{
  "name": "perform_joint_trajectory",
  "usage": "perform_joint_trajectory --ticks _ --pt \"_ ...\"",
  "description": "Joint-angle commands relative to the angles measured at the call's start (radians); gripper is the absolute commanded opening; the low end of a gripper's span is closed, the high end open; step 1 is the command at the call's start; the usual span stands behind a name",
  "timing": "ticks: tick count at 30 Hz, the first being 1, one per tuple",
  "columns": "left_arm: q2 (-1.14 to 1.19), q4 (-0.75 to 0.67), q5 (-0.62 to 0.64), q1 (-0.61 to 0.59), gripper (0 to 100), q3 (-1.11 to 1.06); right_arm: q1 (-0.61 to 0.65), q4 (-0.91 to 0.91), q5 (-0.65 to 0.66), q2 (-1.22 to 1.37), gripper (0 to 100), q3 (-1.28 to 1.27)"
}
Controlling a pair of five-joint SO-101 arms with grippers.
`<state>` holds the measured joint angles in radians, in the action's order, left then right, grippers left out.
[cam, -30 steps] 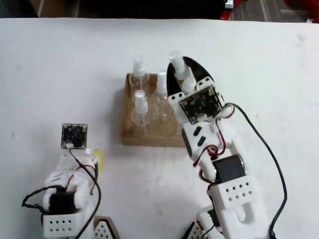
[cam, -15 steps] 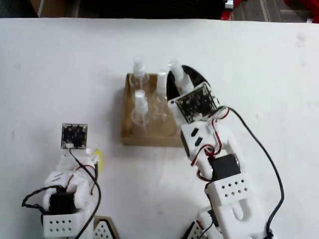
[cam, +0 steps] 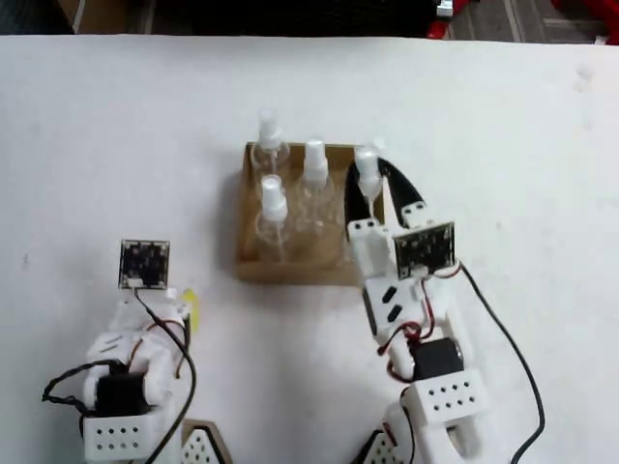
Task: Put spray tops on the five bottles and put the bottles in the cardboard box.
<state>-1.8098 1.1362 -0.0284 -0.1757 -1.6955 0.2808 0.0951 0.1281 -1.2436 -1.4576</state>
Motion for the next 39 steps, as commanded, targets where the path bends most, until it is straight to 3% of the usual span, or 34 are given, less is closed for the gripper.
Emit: perform_joint_trajectory --ticks 1,9,14,21,28,32,39 --pt "-0.010 0.008 -0.011 -0.007 13 0.003 -0.004 0.038 -0.015 -0.050 1.5 -0.054" --pt "-0.010 0.008 -0.011 -0.007 13 0.003 -0.001 0.107 -0.017 -0.196 1.5 -0.229" --pt "-0.010 0.008 -0.011 -0.007 13 0.003 0.001 0.030 -0.017 -0.269 2.2 -0.238" --pt "-0.010 0.008 -0.011 -0.007 13 0.003 0.047 -0.088 -0.017 -0.308 22.1 -0.238" --pt "-0.010 0.008 -0.011 -0.007 13 0.003 0.044 -0.108 -0.017 -0.364 23.0 -0.219" --pt "-0.010 0.008 -0.011 -0.005 13 0.003 0.041 -0.239 -0.018 -0.423 23.0 -0.117" --pt "-0.010 0.008 -0.011 -0.004 13 0.003 -0.044 -0.395 -0.183 -0.420 22.9 0.058"
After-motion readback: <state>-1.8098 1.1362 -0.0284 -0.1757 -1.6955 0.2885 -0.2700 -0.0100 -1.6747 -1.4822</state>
